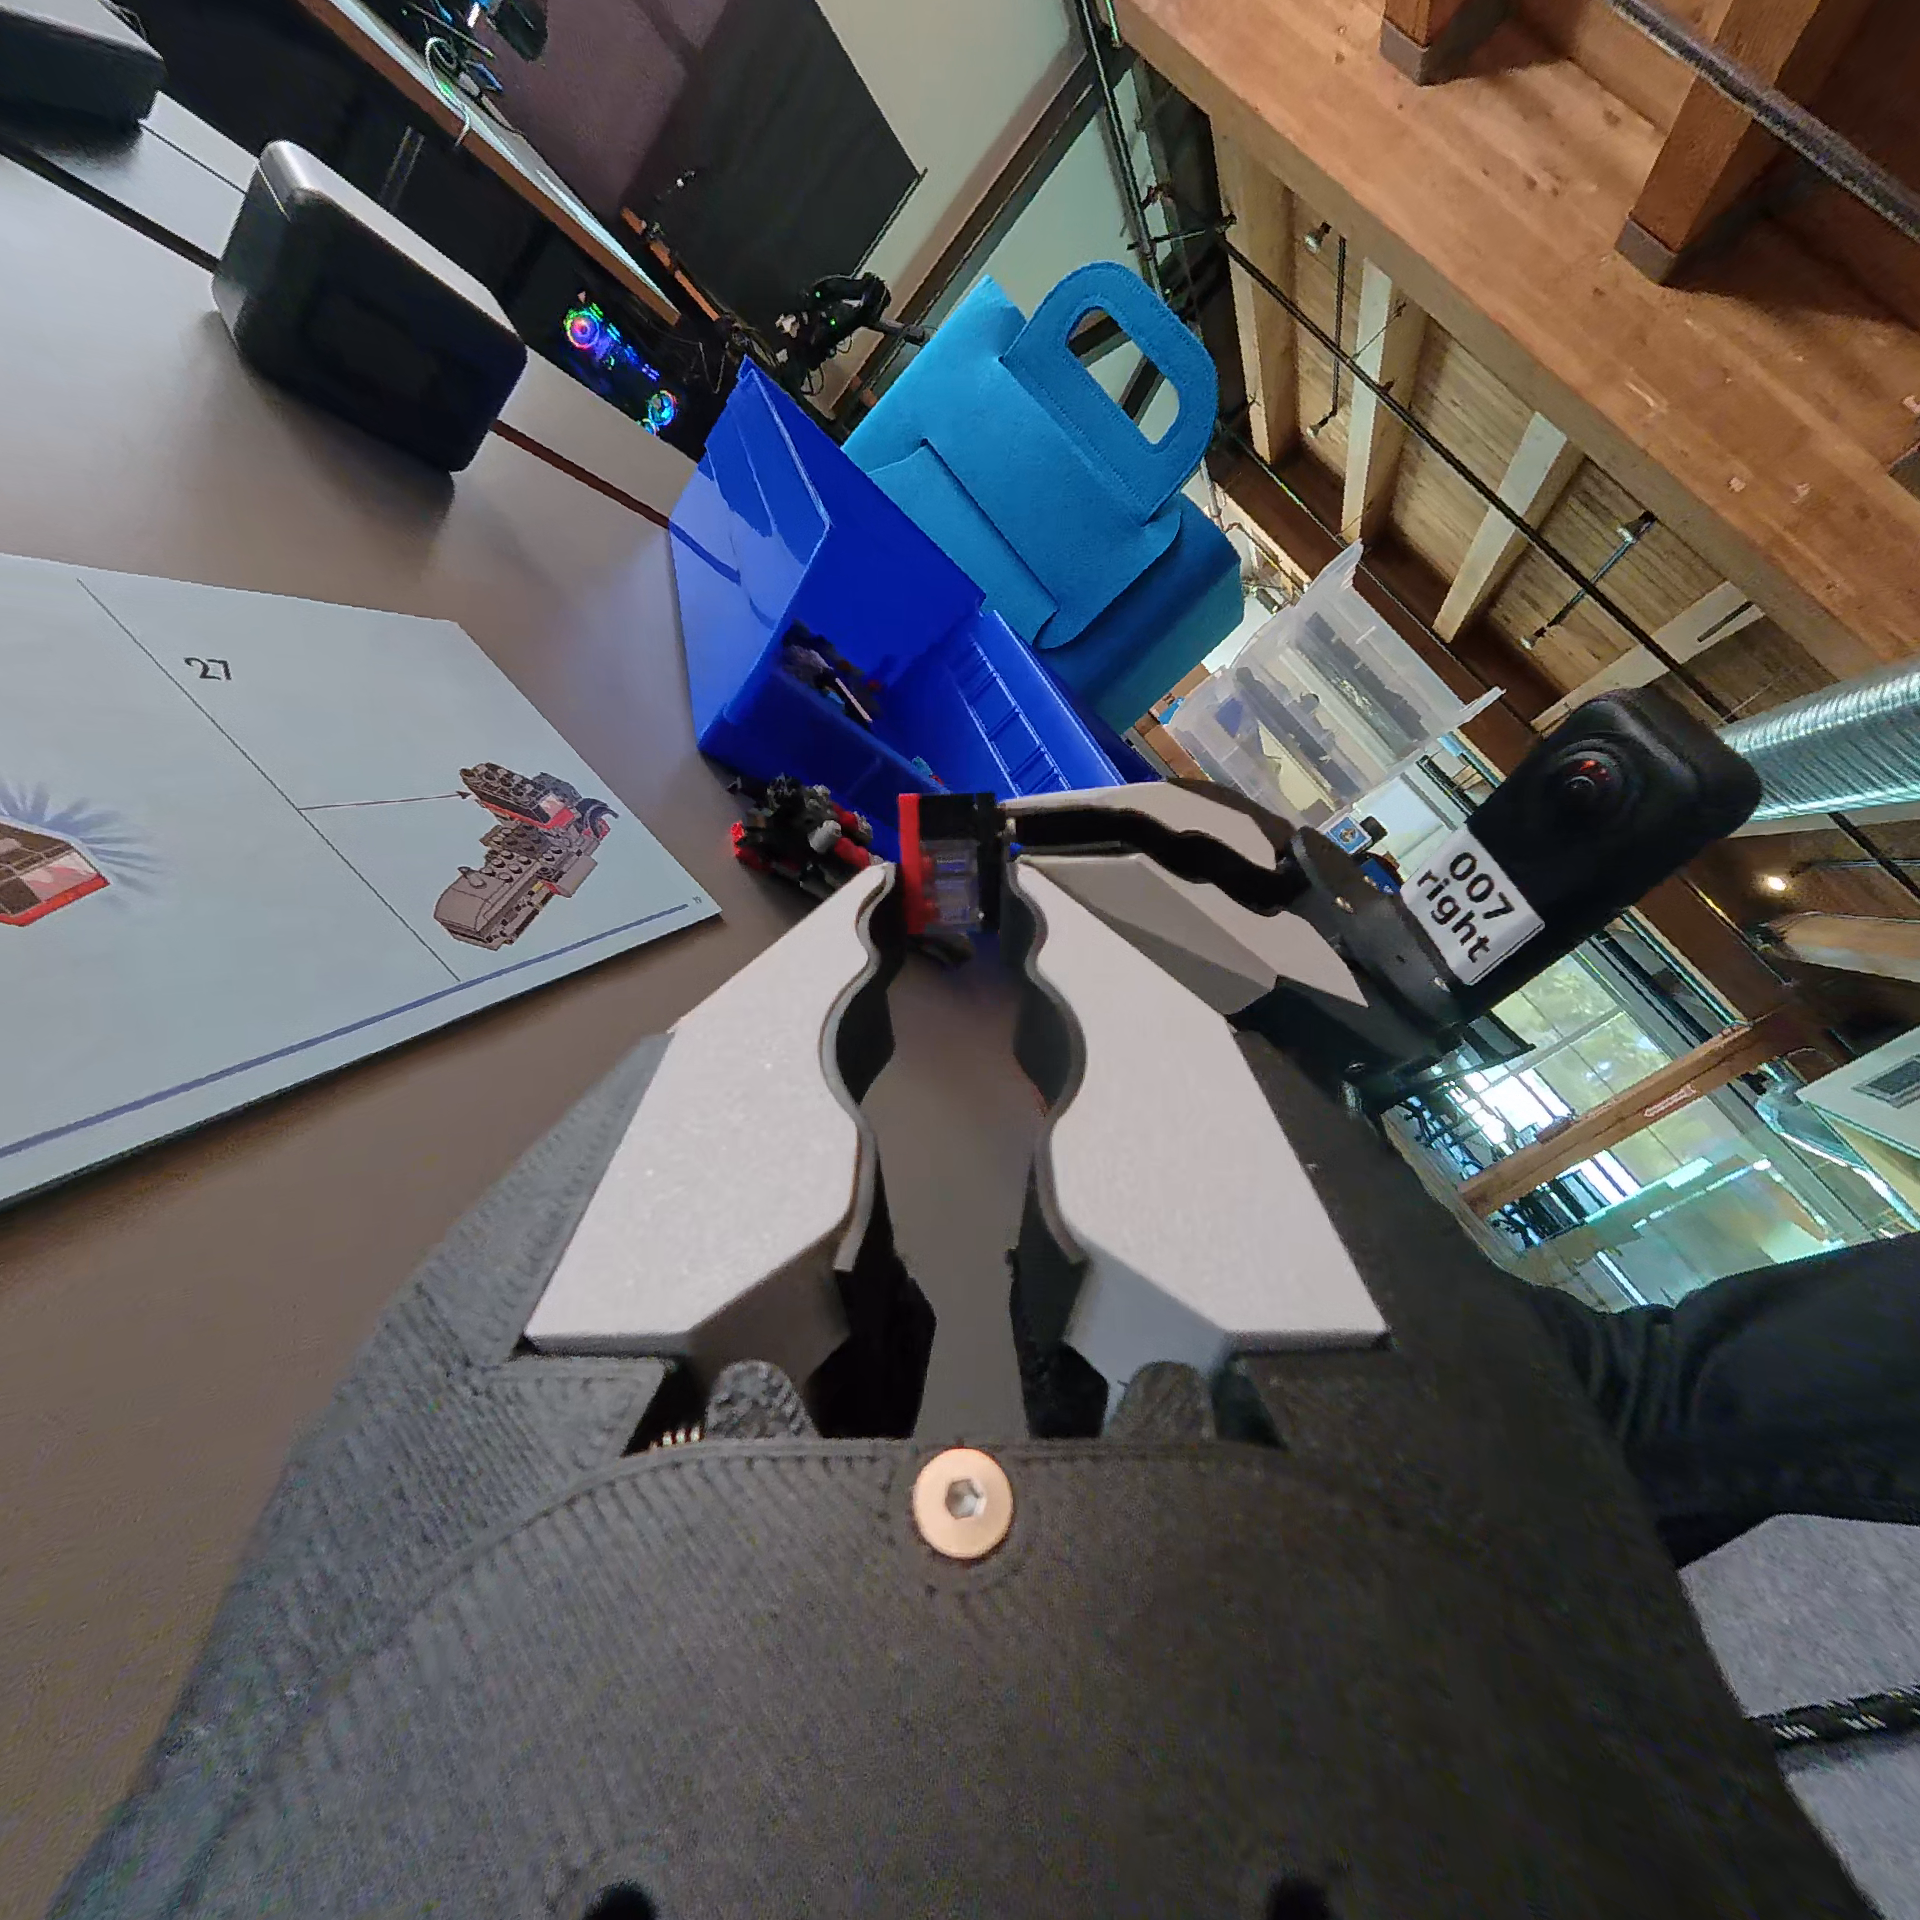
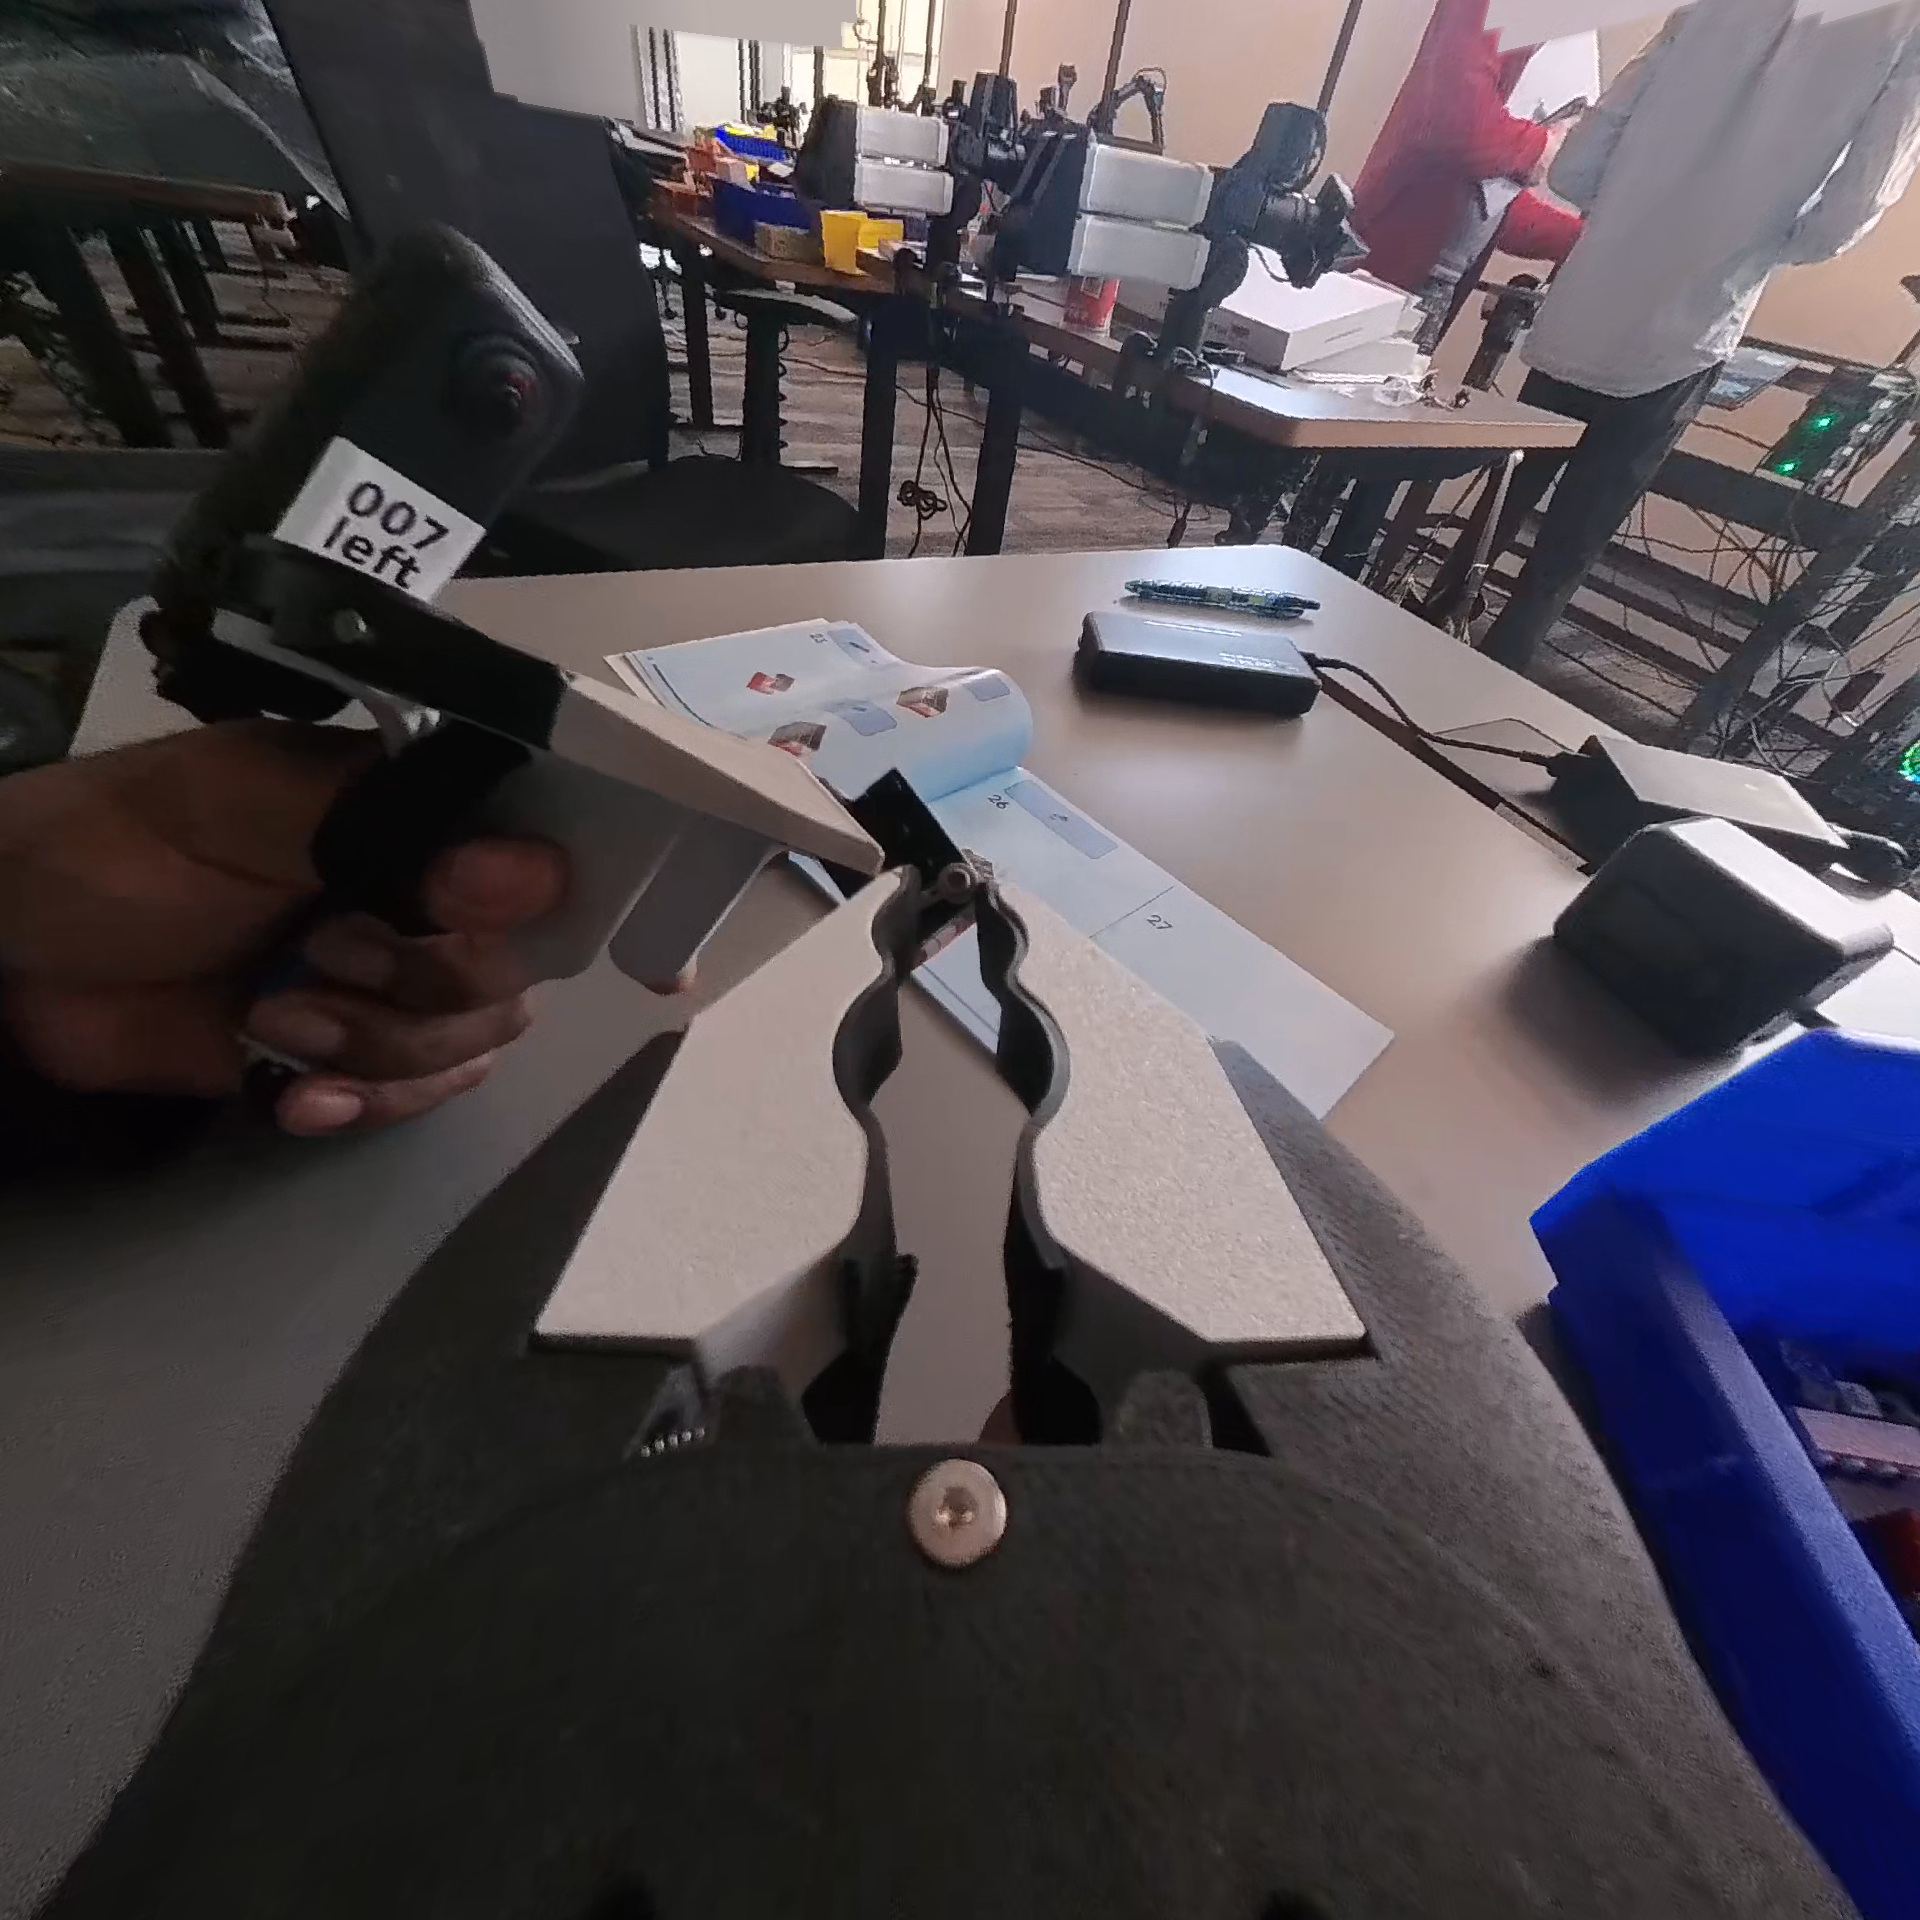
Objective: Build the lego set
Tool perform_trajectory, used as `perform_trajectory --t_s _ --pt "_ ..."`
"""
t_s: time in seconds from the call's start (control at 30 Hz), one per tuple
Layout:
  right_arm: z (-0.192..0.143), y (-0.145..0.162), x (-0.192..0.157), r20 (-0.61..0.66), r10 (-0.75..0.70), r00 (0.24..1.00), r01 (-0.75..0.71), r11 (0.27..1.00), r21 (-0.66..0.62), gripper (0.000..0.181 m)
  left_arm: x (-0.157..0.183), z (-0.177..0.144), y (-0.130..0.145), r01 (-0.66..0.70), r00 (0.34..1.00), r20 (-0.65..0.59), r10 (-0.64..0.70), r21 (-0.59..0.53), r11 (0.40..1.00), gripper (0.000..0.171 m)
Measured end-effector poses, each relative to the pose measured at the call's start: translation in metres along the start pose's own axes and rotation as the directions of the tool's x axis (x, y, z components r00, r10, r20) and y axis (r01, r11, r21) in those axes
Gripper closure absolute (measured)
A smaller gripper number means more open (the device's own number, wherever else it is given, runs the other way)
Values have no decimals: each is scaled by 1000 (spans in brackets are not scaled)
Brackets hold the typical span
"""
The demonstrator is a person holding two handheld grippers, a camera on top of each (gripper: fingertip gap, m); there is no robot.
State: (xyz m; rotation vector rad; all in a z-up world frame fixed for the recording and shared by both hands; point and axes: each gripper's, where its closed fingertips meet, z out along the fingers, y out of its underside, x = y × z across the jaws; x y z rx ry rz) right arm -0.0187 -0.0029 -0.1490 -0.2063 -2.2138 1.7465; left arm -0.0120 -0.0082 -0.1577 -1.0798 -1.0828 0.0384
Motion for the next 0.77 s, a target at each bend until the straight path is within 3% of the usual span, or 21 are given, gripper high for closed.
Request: perform_trajectory --t_s 0.47,0.6,0.7,0.77 --pt "1 -1 2 74 -38 997 42 998 -42 174 -1 -1 -2 17 1000 -11 -17 4 1000 154" --pt "2 -5 6 31 126 992 -126 992 -12 168 -2 -1 -5 11 1000 5 -11 39 999 154" --pt "0 -7 3 36 327 944 -329 944 37 165 -3 -3 -9 -20 1000 24 19 69 997 155" --pt "0 -5 2 10 373 928 -373 927 35 165 -3 -4 -11 -46 998 38 43 79 996 155"
